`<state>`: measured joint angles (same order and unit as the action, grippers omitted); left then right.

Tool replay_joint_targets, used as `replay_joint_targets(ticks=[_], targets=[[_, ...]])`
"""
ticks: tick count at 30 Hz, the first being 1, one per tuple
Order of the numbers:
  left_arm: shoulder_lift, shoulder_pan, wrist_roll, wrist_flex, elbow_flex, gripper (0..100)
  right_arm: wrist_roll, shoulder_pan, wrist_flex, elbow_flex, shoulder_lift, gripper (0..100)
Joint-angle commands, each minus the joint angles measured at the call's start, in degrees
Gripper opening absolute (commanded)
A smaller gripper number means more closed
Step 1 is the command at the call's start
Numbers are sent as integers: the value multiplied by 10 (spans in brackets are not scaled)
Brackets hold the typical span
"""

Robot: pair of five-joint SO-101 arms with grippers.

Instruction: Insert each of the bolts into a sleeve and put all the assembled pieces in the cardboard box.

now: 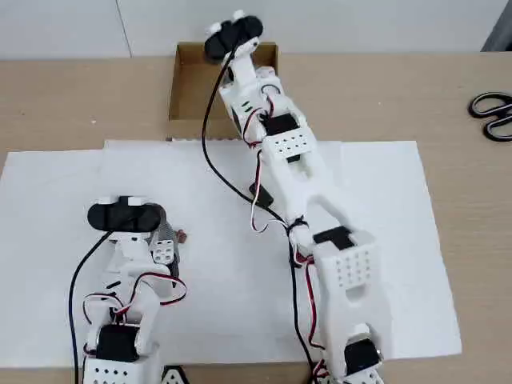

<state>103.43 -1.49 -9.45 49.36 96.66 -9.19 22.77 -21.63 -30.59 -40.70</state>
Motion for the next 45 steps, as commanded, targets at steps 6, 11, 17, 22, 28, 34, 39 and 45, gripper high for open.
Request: replay_joint_targets(ticks=[6, 11, 17, 22, 28, 34, 39, 45], targets=[[2, -2, 3, 3, -3, 6, -4, -1, -53, -54, -5, 150], [2, -2, 3, 3, -3, 6, -3, -1, -89, -55, 1, 136], [2, -2, 3, 3, -3, 6, 40, 3, -224, -55, 108, 17], [2, -2, 3, 3, -3, 6, 129, -1, -368, -55, 190, 4], [2, -1, 3, 3, -3, 6, 23, 3, -519, -55, 254, 4], [2, -1, 3, 3, -3, 6, -8, 37, -692, -54, 239, 7], [2, -1, 3, 3, -3, 6, -45, 35, -742, -53, 185, 8], [2, -1, 3, 3, -3, 6, -63, 37, -742, -53, 124, 18]])
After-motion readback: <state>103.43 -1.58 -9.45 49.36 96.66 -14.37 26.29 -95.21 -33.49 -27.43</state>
